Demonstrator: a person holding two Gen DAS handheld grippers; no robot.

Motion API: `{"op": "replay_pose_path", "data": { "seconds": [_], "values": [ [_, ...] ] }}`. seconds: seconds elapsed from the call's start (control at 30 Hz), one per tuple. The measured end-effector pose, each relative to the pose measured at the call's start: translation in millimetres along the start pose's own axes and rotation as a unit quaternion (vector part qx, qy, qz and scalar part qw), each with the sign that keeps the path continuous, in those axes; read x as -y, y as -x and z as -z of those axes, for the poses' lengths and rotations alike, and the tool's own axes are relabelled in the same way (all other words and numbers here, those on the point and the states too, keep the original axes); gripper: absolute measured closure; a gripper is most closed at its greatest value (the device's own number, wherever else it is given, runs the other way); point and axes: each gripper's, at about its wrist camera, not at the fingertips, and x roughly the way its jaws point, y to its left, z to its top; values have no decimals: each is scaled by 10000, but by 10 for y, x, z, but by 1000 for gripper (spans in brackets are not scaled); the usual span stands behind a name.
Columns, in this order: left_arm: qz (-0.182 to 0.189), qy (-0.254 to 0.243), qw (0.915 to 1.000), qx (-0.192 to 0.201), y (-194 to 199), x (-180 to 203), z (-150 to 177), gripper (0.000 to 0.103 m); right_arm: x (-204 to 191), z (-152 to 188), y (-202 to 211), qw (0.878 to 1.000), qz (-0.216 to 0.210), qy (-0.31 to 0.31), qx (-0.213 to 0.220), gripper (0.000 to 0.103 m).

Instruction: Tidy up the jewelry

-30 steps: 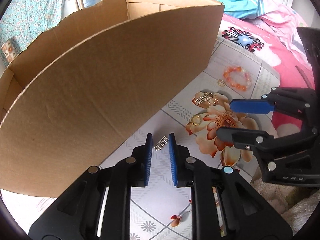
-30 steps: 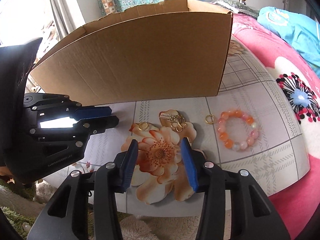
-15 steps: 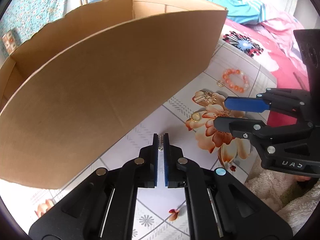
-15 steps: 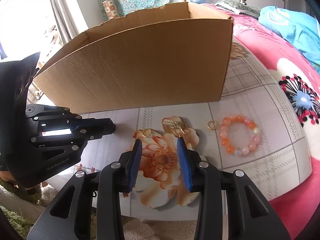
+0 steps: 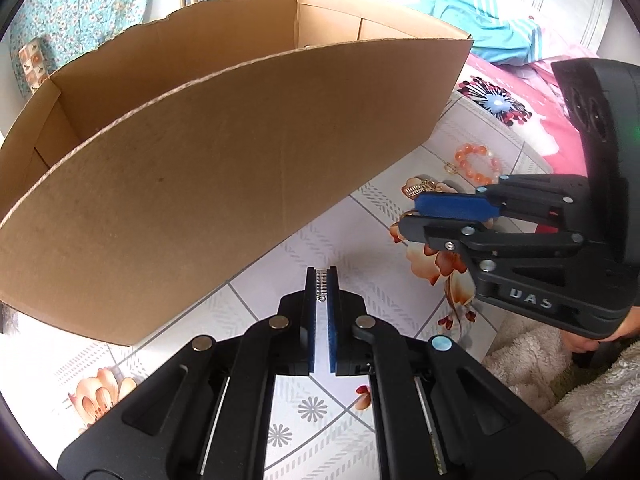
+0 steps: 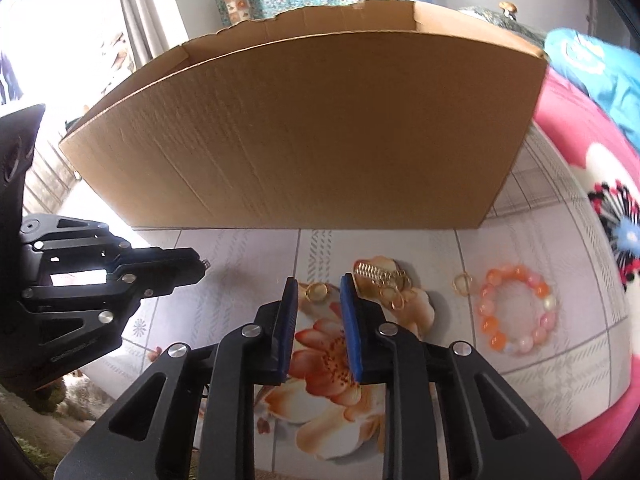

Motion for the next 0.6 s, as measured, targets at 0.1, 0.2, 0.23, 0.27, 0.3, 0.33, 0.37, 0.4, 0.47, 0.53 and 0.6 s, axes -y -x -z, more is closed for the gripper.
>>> {"op": "replay_pose_path", "data": {
  "seconds": [0.1, 0.2, 0.23, 0.27, 0.3, 0.33, 0.37, 0.4, 0.47, 0.53, 0.6],
  "values": [
    [29, -3, 10000, 1, 2, -5, 1, 99, -78, -34, -37, 9995, 179, 271, -27, 90],
    [56, -10, 10000, 7, 5, 1, 2, 99, -95, -53, -51, 9990, 201, 393, -42, 90],
    [56, -11, 10000, 9, 18, -14, 12, 99, -101, -59, -56, 9989, 202, 432, -39, 90],
    [56, -9, 10000, 12, 20, -14, 14, 99, -103, -64, -57, 9988, 202, 443, -32, 91],
    [62, -2, 10000, 15, 21, -15, 14, 99, -103, -68, -61, 9989, 198, 433, -22, 91],
    [65, 0, 10000, 15, 22, -11, 13, 99, -95, -70, -59, 9990, 182, 407, -21, 91],
    [63, 2, 10000, 26, 33, -8, 10, 99, -89, -56, -48, 9991, 152, 383, -24, 91],
    [63, -2, 10000, 39, 47, -5, 10, 99, -63, -37, -36, 9992, 133, 367, -9, 91],
    [76, -17, 9999, 75, 92, 4, 9, 99, -82, -2, 29, 9993, 126, 348, 45, 91],
    [159, -19, 9998, 134, 162, 22, -1, 99, -78, 4, 116, 9995, 77, 293, 120, 91],
    [358, -25, 9990, 270, 261, 34, -20, 99, -86, 2, 247, 9994, -10, 248, 237, 91]
  ]
}}
